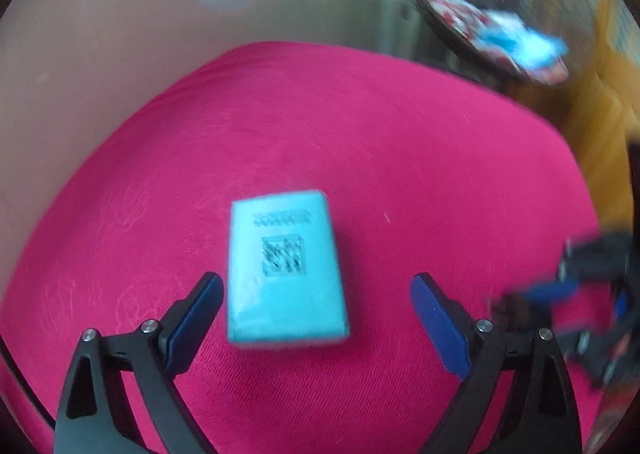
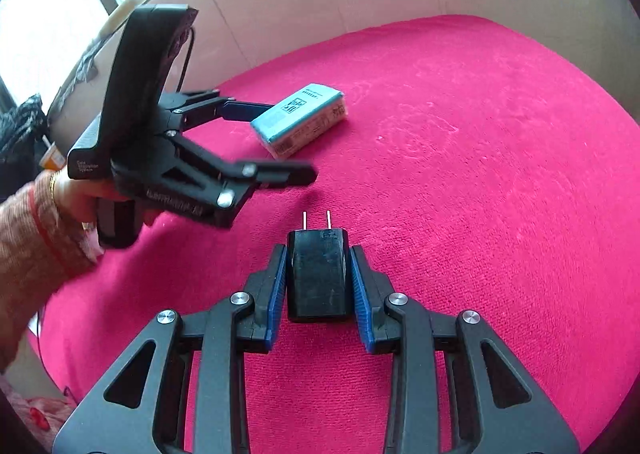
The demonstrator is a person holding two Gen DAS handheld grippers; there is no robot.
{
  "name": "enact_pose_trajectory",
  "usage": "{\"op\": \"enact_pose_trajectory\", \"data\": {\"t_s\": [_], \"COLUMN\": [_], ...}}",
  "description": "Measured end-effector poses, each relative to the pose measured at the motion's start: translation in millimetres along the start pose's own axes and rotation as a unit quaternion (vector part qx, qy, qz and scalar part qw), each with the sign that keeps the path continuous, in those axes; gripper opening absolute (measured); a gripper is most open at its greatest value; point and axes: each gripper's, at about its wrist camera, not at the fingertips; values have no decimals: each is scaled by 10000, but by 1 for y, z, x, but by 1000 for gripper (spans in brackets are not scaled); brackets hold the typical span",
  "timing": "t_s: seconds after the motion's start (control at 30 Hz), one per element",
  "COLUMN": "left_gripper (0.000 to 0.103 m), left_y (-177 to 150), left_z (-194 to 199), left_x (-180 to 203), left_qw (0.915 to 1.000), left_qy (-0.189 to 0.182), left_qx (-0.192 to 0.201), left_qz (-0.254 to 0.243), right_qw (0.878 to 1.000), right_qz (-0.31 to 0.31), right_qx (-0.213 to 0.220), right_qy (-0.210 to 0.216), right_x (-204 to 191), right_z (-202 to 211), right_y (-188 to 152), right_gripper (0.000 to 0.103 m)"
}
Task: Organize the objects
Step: 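Close the left tool on the teal tissue pack while the right tool holds the charger, then carry the tissue pack with the left tool while the right tool carries the charger to the tray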
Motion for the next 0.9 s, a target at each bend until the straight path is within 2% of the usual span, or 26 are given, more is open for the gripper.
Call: {"op": "enact_pose_trajectory", "data": {"t_s": [0.07, 0.1, 0.2, 0.23, 0.27, 0.4, 0.5, 0.7, 0.9], "left_gripper": [89, 72, 66, 53, 49, 49, 49, 49, 49], "left_y": [2, 2, -3, -4, -5, -14, -27, -42, -52], "left_z": [-4, -7, -4, -2, 1, 5, 17, 66, 110], "left_x": [-1, 1, 3, 4, 5, 3, 16, 40, 51], "left_qw": [9992, 9988, 9980, 9976, 9969, 9948, 9919, 9768, 9655], "left_qy": [281, 390, 523, 584, 648, 712, 961, 1610, 1897], "left_qx": [-88, -156, -102, -88, -42, 208, 459, 1094, 1587], "left_qz": [260, 270, 327, 363, 436, 704, 693, 898, 810], "right_qw": [9999, 9999, 9996, 9995, 9995, 9992, 9986, 9954, 9942], "right_qz": [-86, -97, -115, -128, -145, -206, -225, -251, -96], "right_qx": [37, 57, 113, 131, 141, 163, 230, 466, 685], "right_qy": [-62, -95, -225, -249, -247, -287, -429, -797, -828], "right_x": [0, 0, -2, -1, -1, -4, -6, -12, -27], "right_z": [-1, -1, 0, 0, 1, 3, 5, 7, 17], "right_y": [1, 1, 2, 2, 2, -4, -4, -3, 0], "right_gripper": [29, 29, 29, 29, 30, 29, 29, 30, 30]}}
Point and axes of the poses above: each gripper's, at about its wrist camera, not at the fingertips, and z roughly against the way its jaws point, x to its right, y to its top, and after that the axes turned 5 degrees about x, right-handed
